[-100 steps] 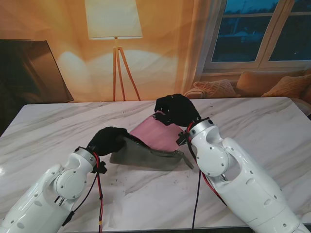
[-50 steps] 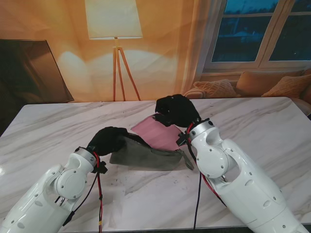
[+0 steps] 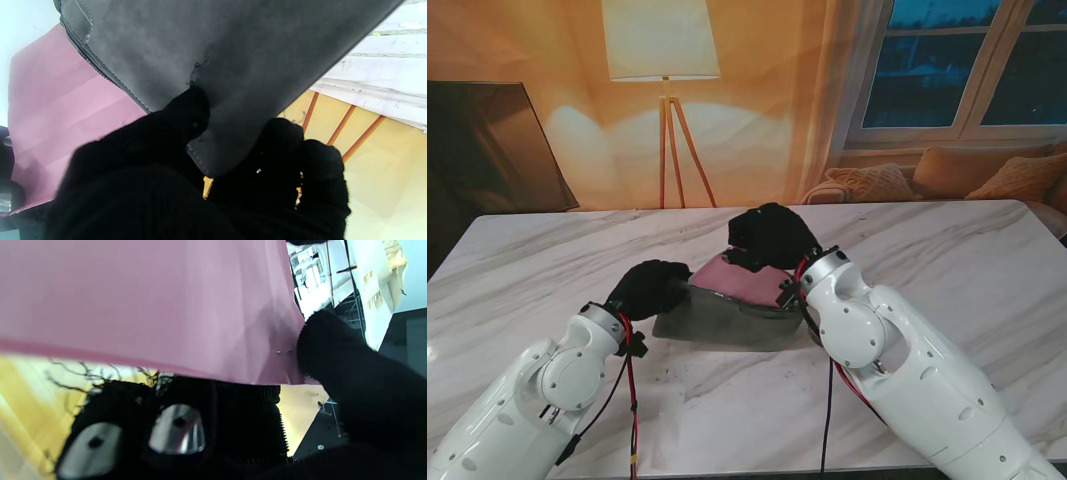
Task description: Collect documents into a storage pouch
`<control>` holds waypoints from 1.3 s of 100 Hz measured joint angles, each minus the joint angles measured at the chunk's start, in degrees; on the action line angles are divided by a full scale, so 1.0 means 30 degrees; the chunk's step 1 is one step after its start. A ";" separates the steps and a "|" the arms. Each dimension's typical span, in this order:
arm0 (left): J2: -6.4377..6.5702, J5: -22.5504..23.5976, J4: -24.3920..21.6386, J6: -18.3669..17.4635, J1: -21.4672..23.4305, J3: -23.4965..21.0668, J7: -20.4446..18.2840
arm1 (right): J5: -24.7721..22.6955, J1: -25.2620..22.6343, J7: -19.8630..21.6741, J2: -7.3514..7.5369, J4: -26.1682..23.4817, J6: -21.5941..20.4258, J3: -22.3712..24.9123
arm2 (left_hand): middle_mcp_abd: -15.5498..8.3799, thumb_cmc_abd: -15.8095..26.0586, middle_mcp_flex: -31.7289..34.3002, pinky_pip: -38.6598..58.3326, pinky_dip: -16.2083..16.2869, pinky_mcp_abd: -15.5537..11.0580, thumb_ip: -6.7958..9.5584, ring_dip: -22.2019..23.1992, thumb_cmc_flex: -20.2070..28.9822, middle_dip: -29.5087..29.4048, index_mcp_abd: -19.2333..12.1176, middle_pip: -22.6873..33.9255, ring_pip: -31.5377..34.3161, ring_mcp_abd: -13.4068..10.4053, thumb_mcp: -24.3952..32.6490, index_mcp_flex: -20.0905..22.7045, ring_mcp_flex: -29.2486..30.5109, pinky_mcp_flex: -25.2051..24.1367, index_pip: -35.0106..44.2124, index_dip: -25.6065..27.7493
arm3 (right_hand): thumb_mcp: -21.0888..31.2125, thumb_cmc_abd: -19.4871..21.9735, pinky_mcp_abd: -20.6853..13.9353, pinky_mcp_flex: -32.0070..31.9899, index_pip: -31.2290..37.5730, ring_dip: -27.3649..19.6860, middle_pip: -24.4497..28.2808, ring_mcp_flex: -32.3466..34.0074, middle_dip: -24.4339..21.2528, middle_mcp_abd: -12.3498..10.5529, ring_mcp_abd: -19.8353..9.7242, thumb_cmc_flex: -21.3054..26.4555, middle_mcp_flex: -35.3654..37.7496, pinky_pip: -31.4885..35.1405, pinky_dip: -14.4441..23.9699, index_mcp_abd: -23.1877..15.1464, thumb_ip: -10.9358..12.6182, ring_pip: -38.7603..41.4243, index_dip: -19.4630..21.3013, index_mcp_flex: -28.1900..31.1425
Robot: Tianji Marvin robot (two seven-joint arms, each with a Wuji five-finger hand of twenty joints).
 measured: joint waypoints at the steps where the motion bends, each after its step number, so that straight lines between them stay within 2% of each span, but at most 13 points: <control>1: 0.0000 0.0002 0.0000 -0.0014 0.0001 -0.0002 0.0009 | 0.0017 0.0022 0.0052 0.0002 0.0011 0.0007 -0.0031 | 0.0000 0.0000 -0.0003 -0.0028 0.0000 0.0000 0.0000 0.0000 0.0000 -0.0026 0.0000 0.0000 -0.0054 0.0000 0.0000 0.0005 0.0000 -0.0005 -0.0001 -0.0002 | -0.0011 0.0000 0.0000 0.0000 0.0000 0.0000 0.0000 0.0000 0.0000 0.0000 0.0000 0.0000 0.0000 0.0000 0.0000 -0.0005 0.0000 0.0001 0.0006 0.0000; 21: 0.0000 0.0203 0.0029 -0.0306 0.0033 -0.0052 0.0185 | 0.0382 0.0415 0.0685 0.0016 0.0200 0.0316 -0.0514 | 0.0003 0.0000 -0.0015 -0.0267 0.0000 0.0001 0.0001 -0.0186 0.0000 -0.0252 0.0004 -0.0068 -0.0495 0.0000 -0.0006 0.0006 -0.0019 -0.0078 -0.0085 -0.0012 | -0.0210 0.0029 0.0000 0.0000 -0.0055 0.0003 0.0005 0.0000 0.0077 -0.0005 0.0000 0.0000 0.0000 0.0002 -0.0001 -0.0039 0.0000 0.0001 0.0322 0.0000; 29: 0.0000 0.0215 0.0042 -0.0433 0.0040 -0.0070 0.0189 | 0.0407 0.0527 0.0783 0.0016 0.0265 0.0442 -0.0628 | 0.0003 0.0000 -0.0021 -0.0427 -0.0124 -0.0021 0.0001 -0.0231 -0.0007 -0.0252 0.0004 -0.0498 -0.0811 0.0000 -0.0011 0.0006 -0.0345 -0.0285 -0.0218 -0.0012 | -0.0209 0.0591 0.0000 -0.0030 -0.0187 -0.0005 0.0005 0.0000 0.0099 -0.0005 0.0000 -0.0010 0.0000 0.0004 -0.0007 -0.0064 0.0005 0.0001 0.0346 0.0000; 38: 0.0002 0.0409 0.0055 -0.0596 0.0051 -0.0110 0.0219 | 0.0695 0.0618 0.1092 0.0016 0.0280 0.0599 -0.0648 | 0.0003 0.0000 -0.0025 -0.0510 -0.0270 -0.0059 0.0001 -0.0402 -0.0046 -0.0252 0.0004 -0.0747 -0.1012 0.0002 -0.0011 0.0010 -0.0414 -0.0318 -0.0224 -0.0012 | -0.0399 0.0607 0.0000 -0.0679 -0.0555 -0.0260 0.0005 -0.0067 0.0187 -0.0005 0.0000 -0.0011 -0.0161 0.0006 -0.0009 -0.0184 0.0004 -0.0178 0.0350 -0.0099; 50: 0.0003 0.0571 0.0055 -0.0641 0.0103 -0.0178 0.0270 | 0.1109 0.0629 0.2085 0.0048 0.0242 0.0626 -0.0440 | -0.0006 0.0004 -0.0025 -0.0538 -0.0310 -0.0068 -0.0006 -0.0433 0.0056 -0.0252 0.0003 -0.0773 -0.1085 0.0002 -0.0227 0.0011 -0.0414 -0.0320 -0.0226 -0.0012 | -0.0638 0.0635 0.0003 -0.2927 -0.1514 -0.1415 -0.0529 -0.0922 0.0299 0.0322 0.0058 -0.0003 -0.1393 0.0007 0.0168 -0.0547 0.0003 -0.1714 -0.0371 -0.1300; 57: 0.0003 0.0539 0.0055 -0.0633 0.0151 -0.0209 0.0282 | 0.1107 0.0595 0.2633 0.0144 0.0216 0.0618 -0.0269 | -0.0009 0.0004 -0.0025 -0.0538 -0.0319 -0.0069 -0.0006 -0.0437 0.0062 -0.0252 0.0004 -0.0773 -0.1088 0.0002 -0.0228 0.0011 -0.0414 -0.0324 -0.0226 -0.0012 | -0.0694 0.0789 0.0003 -0.4827 -0.2180 -0.1467 -0.1497 -0.2399 0.0302 0.0768 0.0236 -0.0003 -0.2832 -0.0262 0.1105 -0.0810 0.0005 -0.2805 -0.0344 -0.2129; 67: 0.0003 0.0495 0.0050 -0.0564 0.0197 -0.0218 0.0294 | 0.1097 0.0448 0.2688 0.0271 0.0231 0.0582 -0.0028 | -0.0014 0.0004 -0.0025 -0.0538 -0.0325 -0.0071 -0.0006 -0.0437 0.0062 -0.0253 0.0004 -0.0774 -0.1093 0.0002 -0.0228 0.0011 -0.0414 -0.0324 -0.0226 -0.0012 | -0.0872 0.0816 0.0112 -0.7100 -0.3379 -0.1451 -0.2676 -0.4244 -0.0003 0.1026 0.0426 -0.0202 -0.4284 -0.1188 0.1886 -0.1139 0.0014 -0.4175 -0.0073 -0.2794; 87: 0.0001 0.0366 0.0037 -0.0417 0.0218 -0.0221 0.0291 | 0.0793 0.0090 0.2637 0.0367 0.0387 0.0515 0.0479 | -0.0015 0.0004 -0.0025 -0.0539 -0.0330 -0.0072 -0.0006 -0.0438 0.0065 -0.0253 0.0004 -0.0775 -0.1100 0.0004 -0.0228 0.0011 -0.0414 -0.0327 -0.0226 -0.0014 | -0.0876 0.1025 0.0339 -0.9640 -0.4506 -0.1211 -0.3948 -0.6568 -0.0708 0.1033 0.0497 -0.0488 -0.6104 -0.3397 0.2666 -0.1209 0.0039 -0.6512 0.0665 -0.3406; 97: 0.0001 0.0301 0.0037 -0.0408 0.0203 -0.0201 0.0283 | 0.0763 0.0004 0.2661 0.0427 0.0486 0.0502 0.0622 | -0.0015 0.0003 -0.0025 -0.0539 -0.0332 -0.0072 -0.0006 -0.0438 0.0065 -0.0253 0.0004 -0.0776 -0.1100 0.0003 -0.0229 0.0011 -0.0414 -0.0328 -0.0226 -0.0014 | -0.0876 0.1025 0.0359 -1.0228 -0.5242 -0.1232 -0.4384 -0.6790 -0.1006 0.1034 0.0501 -0.0422 -0.6285 -0.3883 0.2830 -0.1209 0.0041 -0.7323 0.0807 -0.3406; 106: 0.0001 0.0293 0.0043 -0.0409 0.0182 -0.0187 0.0281 | 0.0764 -0.0085 0.2759 0.0468 0.0573 0.0451 0.0752 | -0.0015 0.0003 -0.0025 -0.0539 -0.0331 -0.0072 -0.0006 -0.0438 0.0065 -0.0254 0.0004 -0.0775 -0.1100 0.0003 -0.0229 0.0011 -0.0414 -0.0328 -0.0226 -0.0014 | -0.0876 0.1025 0.0400 -1.0647 -0.5266 -0.1376 -0.4995 -0.7131 -0.1572 0.0959 0.0664 -0.0422 -0.6293 -0.4377 0.2912 -0.1209 0.0041 -0.8276 0.0909 -0.3406; 117: 0.0000 0.0293 0.0048 -0.0413 0.0180 -0.0187 0.0282 | 0.0737 -0.0173 0.2918 0.0538 0.0774 0.0264 0.0823 | -0.0015 0.0004 -0.0025 -0.0539 -0.0333 -0.0072 -0.0006 -0.0438 0.0067 -0.0253 0.0004 -0.0776 -0.1100 0.0004 -0.0231 0.0011 -0.0415 -0.0328 -0.0226 -0.0014 | -0.0811 0.1024 0.0415 -1.1397 -0.5427 -0.1888 -0.6031 -0.7747 -0.2519 0.0418 0.0719 -0.0380 -0.6283 -0.5581 0.3112 -0.1814 0.0041 -1.0369 0.0929 -0.3911; 126: -0.0003 0.0293 0.0049 -0.0412 0.0182 -0.0191 0.0305 | 0.0663 -0.0232 0.2980 0.0584 0.0994 0.0086 0.0858 | -0.0015 0.0003 -0.0025 -0.0539 -0.0344 -0.0072 -0.0006 -0.0438 0.0070 -0.0254 0.0004 -0.0776 -0.1100 0.0003 -0.0231 0.0011 -0.0415 -0.0331 -0.0226 -0.0014 | -0.0797 0.1025 0.0467 -1.2022 -0.4901 -0.2480 -0.7033 -0.7967 -0.3379 -0.0032 0.0719 -0.0329 -0.5952 -0.6905 0.3113 -0.2335 0.0041 -1.2124 0.0301 -0.4135; 130: -0.0004 0.0293 0.0049 -0.0410 0.0184 -0.0192 0.0322 | 0.0647 -0.0258 0.2986 0.0599 0.1087 0.0039 0.0862 | -0.0015 0.0004 -0.0025 -0.0539 -0.0379 -0.0072 -0.0006 -0.0438 0.0070 -0.0253 0.0003 -0.0780 -0.1100 0.0003 -0.0231 0.0011 -0.0415 -0.0332 -0.0226 -0.0014 | -0.0776 0.1025 0.0598 -1.2138 -0.4294 -0.2919 -0.7437 -0.7933 -0.3524 -0.0168 0.0719 0.0331 -0.5625 -0.7443 0.3113 -0.2592 0.0041 -1.2945 0.0007 -0.4312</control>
